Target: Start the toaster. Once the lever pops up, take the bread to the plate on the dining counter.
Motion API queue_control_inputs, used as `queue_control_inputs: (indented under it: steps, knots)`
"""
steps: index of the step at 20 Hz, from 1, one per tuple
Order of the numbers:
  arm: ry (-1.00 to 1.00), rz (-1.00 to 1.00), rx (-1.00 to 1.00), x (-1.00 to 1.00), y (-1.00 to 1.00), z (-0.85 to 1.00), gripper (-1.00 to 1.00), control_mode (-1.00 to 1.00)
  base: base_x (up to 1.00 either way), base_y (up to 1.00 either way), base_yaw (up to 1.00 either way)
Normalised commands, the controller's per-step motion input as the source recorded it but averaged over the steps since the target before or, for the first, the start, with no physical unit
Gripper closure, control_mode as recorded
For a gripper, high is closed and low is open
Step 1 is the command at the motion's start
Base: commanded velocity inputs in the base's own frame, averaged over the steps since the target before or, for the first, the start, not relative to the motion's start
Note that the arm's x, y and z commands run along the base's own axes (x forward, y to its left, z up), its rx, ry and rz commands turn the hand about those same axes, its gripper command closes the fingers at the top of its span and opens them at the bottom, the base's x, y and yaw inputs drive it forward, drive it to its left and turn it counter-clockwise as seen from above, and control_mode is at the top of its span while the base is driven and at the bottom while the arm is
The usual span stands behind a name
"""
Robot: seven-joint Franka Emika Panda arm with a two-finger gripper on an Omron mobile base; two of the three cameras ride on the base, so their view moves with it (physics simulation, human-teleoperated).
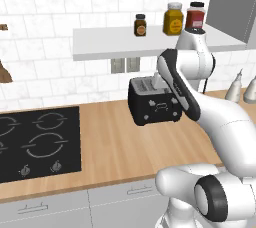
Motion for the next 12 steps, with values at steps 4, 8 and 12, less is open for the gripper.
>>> queue_control_inputs:
  steps: [4,8,12]
  knots:
    - [0.00,0.00,0.00,-0.01,-0.01,-0.01,-1.00,-1.00,0.00,0.00,0.00]
    - [-0.03,-0.03,0.00,-0.06,-0.26,-0.13,-1.00,-1.00,0.00,0.00,0.00]
    - [0.00,-0.01,0.00,-0.29,-0.11,-0.06,-1.00,-1.00,0.00,0.00,0.00]
